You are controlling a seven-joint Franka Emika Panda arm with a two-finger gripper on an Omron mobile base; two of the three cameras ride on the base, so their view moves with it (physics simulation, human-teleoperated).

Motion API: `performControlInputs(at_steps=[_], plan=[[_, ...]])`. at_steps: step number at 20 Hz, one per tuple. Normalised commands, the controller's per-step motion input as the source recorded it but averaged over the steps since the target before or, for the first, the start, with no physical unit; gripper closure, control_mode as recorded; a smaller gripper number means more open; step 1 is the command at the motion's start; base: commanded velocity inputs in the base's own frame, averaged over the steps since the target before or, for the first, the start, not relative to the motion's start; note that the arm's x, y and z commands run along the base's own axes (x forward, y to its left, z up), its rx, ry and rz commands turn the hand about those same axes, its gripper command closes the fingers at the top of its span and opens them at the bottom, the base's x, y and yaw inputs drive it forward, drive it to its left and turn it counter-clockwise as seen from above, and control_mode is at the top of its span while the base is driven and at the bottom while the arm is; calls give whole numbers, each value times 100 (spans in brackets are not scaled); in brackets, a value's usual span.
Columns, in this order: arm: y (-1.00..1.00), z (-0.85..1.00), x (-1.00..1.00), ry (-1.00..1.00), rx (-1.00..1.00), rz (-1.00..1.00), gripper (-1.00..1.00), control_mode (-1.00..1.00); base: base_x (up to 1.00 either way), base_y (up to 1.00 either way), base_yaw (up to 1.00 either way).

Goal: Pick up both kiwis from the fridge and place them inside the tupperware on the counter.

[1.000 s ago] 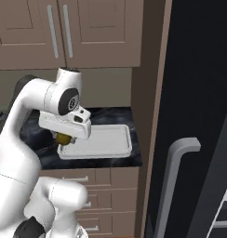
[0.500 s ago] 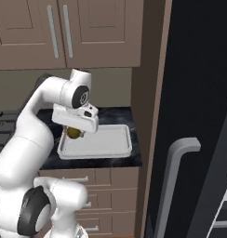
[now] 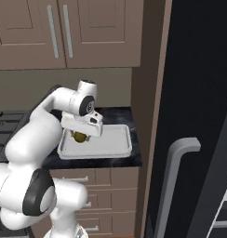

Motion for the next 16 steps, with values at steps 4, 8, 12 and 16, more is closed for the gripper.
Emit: performControlInputs(at_steps=[4,8,12,16], plan=[[0,-48,45,0,0,0,100,-100,0,0,0],[0,-45,47,0,0,0,100,-100,0,0,0],[0,-39,51,0,-1,0,100,-100,0,0,0],[0,-32,53,0,0,0,100,-100,0,0,0]])
